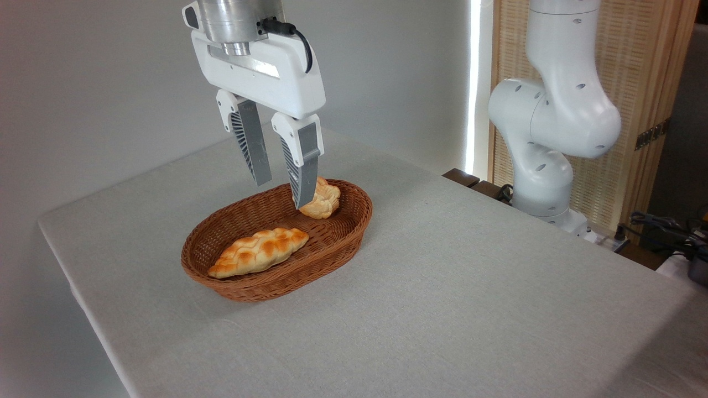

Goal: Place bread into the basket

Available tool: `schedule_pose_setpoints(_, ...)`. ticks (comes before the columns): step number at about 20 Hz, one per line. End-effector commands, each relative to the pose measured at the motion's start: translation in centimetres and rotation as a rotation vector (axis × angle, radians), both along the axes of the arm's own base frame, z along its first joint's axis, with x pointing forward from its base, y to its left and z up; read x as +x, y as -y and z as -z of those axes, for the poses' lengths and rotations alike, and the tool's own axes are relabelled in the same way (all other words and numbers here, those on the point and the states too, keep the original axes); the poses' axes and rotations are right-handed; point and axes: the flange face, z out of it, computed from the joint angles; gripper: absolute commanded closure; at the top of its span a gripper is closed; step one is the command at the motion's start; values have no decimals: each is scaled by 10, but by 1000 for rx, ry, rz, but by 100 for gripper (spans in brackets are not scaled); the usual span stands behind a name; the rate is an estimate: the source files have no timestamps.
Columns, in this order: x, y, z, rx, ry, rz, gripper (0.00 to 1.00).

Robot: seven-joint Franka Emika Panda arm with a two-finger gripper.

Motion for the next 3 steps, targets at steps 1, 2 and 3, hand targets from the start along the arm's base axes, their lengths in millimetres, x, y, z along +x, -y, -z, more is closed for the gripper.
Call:
schedule_pose_setpoints(1, -6, -3, -1, -2, -5, 20, 0)
schedule_pose_setpoints(2, -6, -2, -1, -2, -5, 22, 0)
schedule_pose_setpoints(3, -6, -2, -1, 0, -5, 22, 0)
